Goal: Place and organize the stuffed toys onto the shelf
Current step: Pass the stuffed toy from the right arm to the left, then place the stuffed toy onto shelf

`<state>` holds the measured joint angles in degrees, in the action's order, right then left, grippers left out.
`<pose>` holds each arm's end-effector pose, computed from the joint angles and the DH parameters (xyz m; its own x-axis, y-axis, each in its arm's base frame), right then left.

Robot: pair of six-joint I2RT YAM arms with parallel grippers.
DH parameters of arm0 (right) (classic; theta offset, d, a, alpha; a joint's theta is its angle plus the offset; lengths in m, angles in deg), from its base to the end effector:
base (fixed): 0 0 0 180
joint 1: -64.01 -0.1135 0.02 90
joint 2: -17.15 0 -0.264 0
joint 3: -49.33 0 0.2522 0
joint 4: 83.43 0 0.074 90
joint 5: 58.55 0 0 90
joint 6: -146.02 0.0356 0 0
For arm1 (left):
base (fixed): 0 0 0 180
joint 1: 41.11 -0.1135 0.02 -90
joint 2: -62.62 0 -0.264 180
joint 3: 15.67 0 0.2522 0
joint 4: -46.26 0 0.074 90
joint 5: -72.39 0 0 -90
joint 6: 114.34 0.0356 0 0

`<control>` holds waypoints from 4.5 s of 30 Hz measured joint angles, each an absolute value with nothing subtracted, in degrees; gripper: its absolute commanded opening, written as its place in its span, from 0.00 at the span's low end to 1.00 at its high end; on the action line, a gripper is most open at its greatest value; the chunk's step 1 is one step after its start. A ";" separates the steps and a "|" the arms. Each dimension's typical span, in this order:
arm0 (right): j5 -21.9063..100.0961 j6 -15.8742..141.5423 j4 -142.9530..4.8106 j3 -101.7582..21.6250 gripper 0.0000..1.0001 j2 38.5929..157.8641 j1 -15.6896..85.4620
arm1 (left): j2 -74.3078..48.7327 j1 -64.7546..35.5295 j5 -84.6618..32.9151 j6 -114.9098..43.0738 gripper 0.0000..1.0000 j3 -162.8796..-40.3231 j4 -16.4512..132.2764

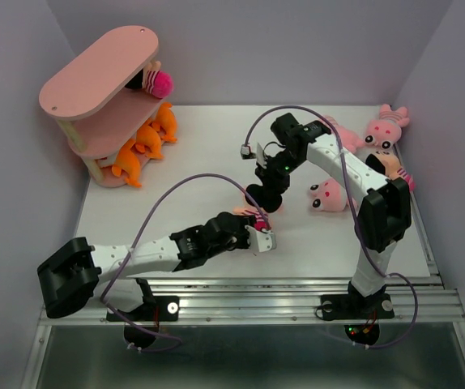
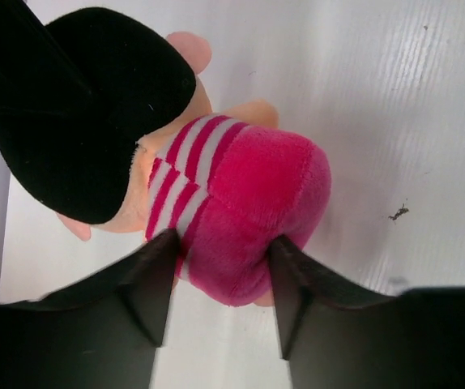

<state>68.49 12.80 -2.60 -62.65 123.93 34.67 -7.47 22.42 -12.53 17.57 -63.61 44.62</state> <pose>0.3145 0.2014 0.2899 -0.2583 -0.7722 -0.5805 -0.9583 0.1286 0.2553 0.1215 -0.2369 0.2283 0.4547 0.5796 -0.6763 0.7404 0.1762 0.6487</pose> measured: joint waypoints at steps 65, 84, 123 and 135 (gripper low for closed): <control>91.72 23.90 -22.23 -39.37 1.00 114.05 47.50 | -5.17 -22.92 -0.62 -37.14 0.00 -89.62 51.42; 92.18 22.61 -22.20 -38.65 1.00 114.01 47.50 | -11.36 -33.98 -7.85 -33.77 0.00 -91.15 42.96; 92.55 19.79 -21.66 -38.63 1.00 114.01 47.50 | -23.42 -37.52 -12.86 -18.54 0.00 -86.10 17.36; 92.53 19.73 -21.64 -38.63 1.00 114.01 47.50 | -27.68 -37.78 -11.39 -18.32 0.00 -86.16 13.89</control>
<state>92.53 19.73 -21.64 -38.63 114.01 47.50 -27.68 -37.78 -11.39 -18.32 -86.16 13.89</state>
